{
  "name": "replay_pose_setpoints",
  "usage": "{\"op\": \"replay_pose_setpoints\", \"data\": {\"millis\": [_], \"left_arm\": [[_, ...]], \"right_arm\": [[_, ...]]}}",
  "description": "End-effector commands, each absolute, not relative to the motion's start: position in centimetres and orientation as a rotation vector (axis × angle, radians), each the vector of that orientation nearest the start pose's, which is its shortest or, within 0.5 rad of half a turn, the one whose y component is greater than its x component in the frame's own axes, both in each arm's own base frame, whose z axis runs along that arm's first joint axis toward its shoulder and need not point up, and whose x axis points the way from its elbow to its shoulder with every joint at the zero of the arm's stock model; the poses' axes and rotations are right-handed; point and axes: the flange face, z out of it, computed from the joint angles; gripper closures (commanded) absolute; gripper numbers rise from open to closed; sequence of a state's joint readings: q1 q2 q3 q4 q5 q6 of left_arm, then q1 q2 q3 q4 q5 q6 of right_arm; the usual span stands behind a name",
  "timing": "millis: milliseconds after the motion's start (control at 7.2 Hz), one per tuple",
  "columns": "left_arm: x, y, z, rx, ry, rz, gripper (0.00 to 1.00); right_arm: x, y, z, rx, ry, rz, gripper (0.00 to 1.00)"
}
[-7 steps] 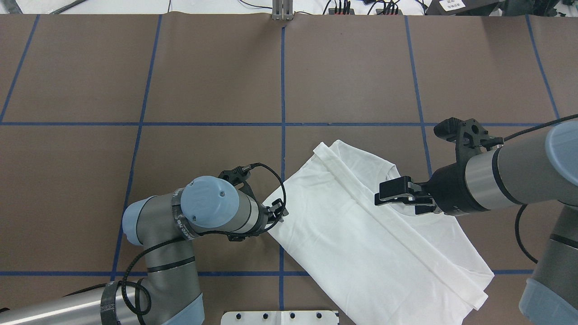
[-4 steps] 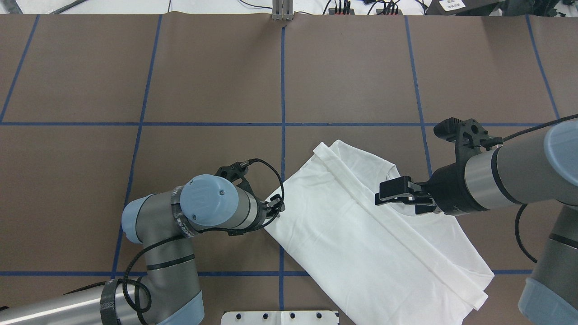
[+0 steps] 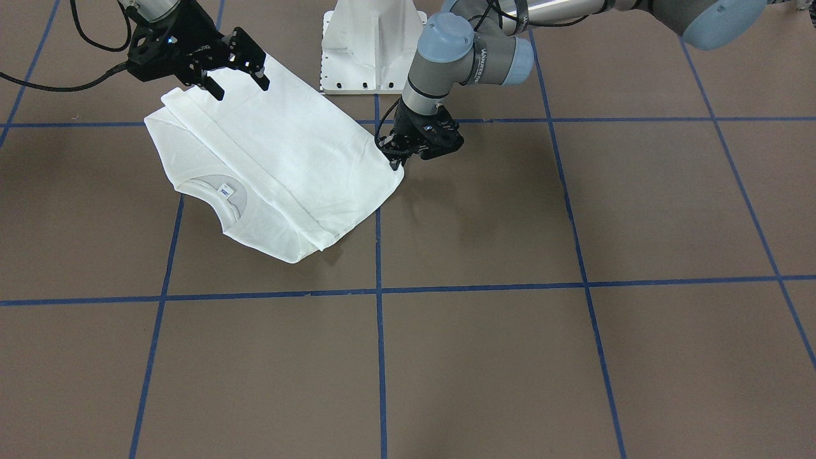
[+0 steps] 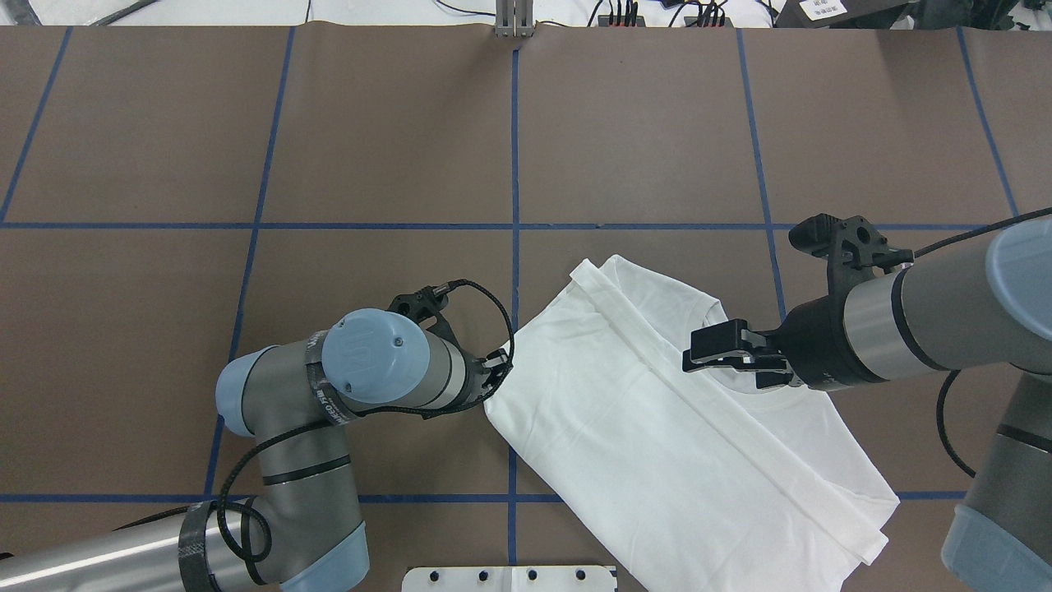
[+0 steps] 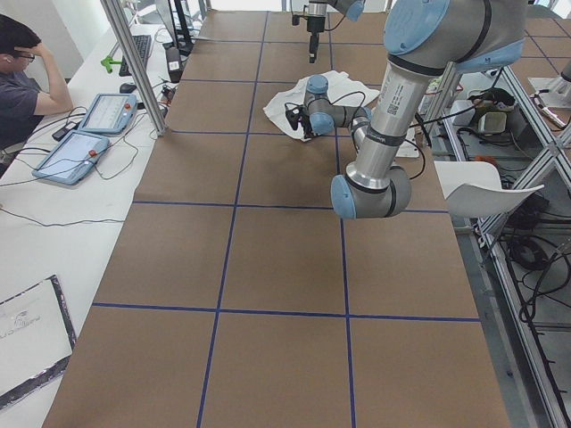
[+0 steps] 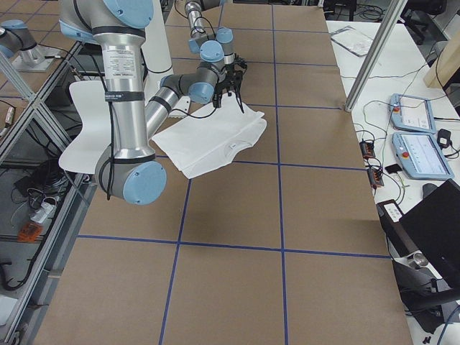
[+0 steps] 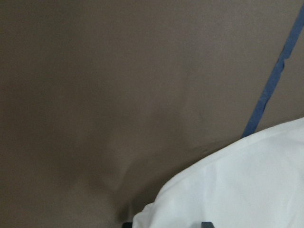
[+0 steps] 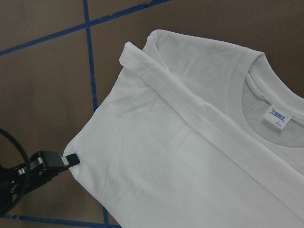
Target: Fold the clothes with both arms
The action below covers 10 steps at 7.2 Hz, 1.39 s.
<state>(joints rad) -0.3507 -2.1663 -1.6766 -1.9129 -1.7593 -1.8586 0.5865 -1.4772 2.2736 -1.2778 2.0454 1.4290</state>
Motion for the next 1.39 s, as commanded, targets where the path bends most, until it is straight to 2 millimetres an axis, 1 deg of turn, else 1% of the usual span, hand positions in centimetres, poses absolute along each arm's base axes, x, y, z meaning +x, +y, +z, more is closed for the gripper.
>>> {"op": "replay_pose_setpoints", "data": {"millis": [0, 139, 278, 417, 555, 694, 833, 972, 1111, 1250], "left_arm": [[56.8, -35.6, 21.1, -0.124, 1.089, -0.503, 1.0], [55.6, -37.0, 21.8, -0.113, 1.057, -0.534, 1.0], [54.2, -39.5, 22.4, -0.083, 1.026, -0.57, 1.0], [52.6, -42.7, 23.3, -0.042, 1.007, -0.602, 1.0], [51.0, -46.4, 24.9, 0.024, 0.969, -0.605, 1.0], [49.9, -49.5, 26.3, 0.131, 0.926, -0.613, 1.0], [50.0, -53.0, 27.0, 0.192, 0.884, -0.618, 1.0], [51.9, -56.5, 27.2, 0.322, 0.825, -0.636, 1.0], [52.1, -58.9, 28.5, 0.403, 0.825, -0.649, 1.0], [53.2, -61.1, 28.5, 0.454, 0.922, -0.644, 1.0]], "right_arm": [[-31.8, -31.9, 26.1, -0.017, -1.142, 0.142, 0.0], [-31.7, -32.0, 26.1, -0.011, -1.139, 0.148, 0.0], [-31.7, -32.0, 26.1, -0.008, -1.139, 0.15, 0.0], [-31.7, -32.1, 26.1, -0.001, -1.139, 0.154, 0.0], [-31.8, -32.3, 26.0, 0.016, -1.136, 0.164, 0.0], [-32.1, -32.7, 26.2, 0.028, -1.129, 0.174, 0.0], [-32.7, -33.1, 26.2, 0.028, -1.127, 0.175, 0.0], [-32.8, -33.4, 26.3, 0.043, -1.12, 0.186, 0.0], [-33.0, -33.5, 26.4, 0.046, -1.116, 0.189, 0.0], [-33.0, -33.4, 26.4, 0.046, -1.117, 0.187, 0.0]]}}
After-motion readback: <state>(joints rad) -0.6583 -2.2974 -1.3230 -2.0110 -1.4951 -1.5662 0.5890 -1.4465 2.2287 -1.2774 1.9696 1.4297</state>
